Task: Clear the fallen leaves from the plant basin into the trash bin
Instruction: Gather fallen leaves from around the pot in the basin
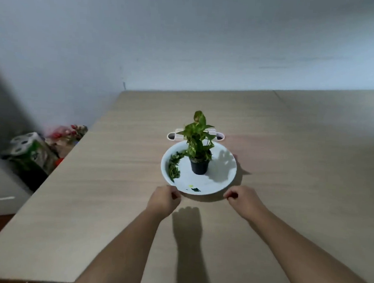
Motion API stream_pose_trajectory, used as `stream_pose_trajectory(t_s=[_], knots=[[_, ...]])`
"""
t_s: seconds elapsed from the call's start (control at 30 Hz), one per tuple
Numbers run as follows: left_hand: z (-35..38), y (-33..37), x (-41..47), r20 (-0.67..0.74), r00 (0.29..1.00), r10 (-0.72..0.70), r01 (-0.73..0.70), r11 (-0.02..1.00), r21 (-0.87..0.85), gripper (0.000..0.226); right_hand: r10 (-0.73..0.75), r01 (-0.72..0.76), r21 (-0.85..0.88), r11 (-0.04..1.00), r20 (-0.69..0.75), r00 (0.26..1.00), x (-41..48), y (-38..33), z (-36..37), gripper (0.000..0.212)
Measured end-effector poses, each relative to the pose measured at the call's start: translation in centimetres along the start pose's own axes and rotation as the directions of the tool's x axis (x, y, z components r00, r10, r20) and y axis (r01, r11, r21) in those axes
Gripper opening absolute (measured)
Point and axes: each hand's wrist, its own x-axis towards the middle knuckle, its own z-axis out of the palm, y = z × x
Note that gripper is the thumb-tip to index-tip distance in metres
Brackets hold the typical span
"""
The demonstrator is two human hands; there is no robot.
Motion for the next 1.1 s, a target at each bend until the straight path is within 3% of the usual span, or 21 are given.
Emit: stream_pose_trajectory(t_s=[0.2, 0.37, 0.5, 0.67, 0.73, 0.8, 0.97, 1.1], knots=[[-2.4, -3.6, 6.5, 0.014, 0.998, 0.059, -0.060, 0.995, 0.085, 0.020, 0.000, -0.001, 0.011, 1.000, 0.109, 0.994, 6.5, -3.1, 5.0, 0.013], [-2.9, -5.6, 10.8, 0.220, 0.954, 0.206, -0.268, 0.913, 0.308, 0.030, -0.038, 0.072, -0.085, 0.994, 0.343, 0.939, 8.8, -4.3, 6.5, 0.026], [-2.6, -5.3, 12.4, 0.282, 0.933, 0.222, -0.312, 0.891, 0.330, 0.026, 0.041, -0.003, -0.107, 0.994, 0.350, 0.936, 9.7, -4.0, 6.2, 0.023], [0.1, -2.6, 11.4, 0.460, 0.845, 0.272, -0.408, 0.885, 0.227, 0.019, 0.136, -0.024, -0.338, 0.941, 0.310, 0.941, 10.2, -2.8, 2.9, 0.028], [1.4, -1.7, 10.8, 0.474, 0.824, 0.309, -0.421, 0.895, 0.148, 0.019, 0.145, -0.055, -0.375, 0.926, 0.218, 0.965, 10.4, -1.7, 1.9, 0.025], [1.9, -1.1, 10.6, 0.485, 0.817, 0.311, -0.416, 0.901, 0.124, 0.022, 0.042, 0.033, -0.440, 0.898, 0.159, 0.986, 10.6, -0.5, 1.6, 0.028], [1.1, -1.1, 11.4, 0.434, 0.863, 0.258, -0.314, 0.947, 0.063, 0.022, 0.031, 0.067, -0.386, 0.920, 0.242, 0.970, 11.4, -1.6, 1.4, 0.024], [1.0, -0.6, 12.2, 0.339, 0.918, 0.205, -0.301, 0.917, 0.261, 0.032, 0.022, 0.090, -0.419, 0.903, 0.255, 0.967, 12.3, -2.3, 2.3, 0.021]])
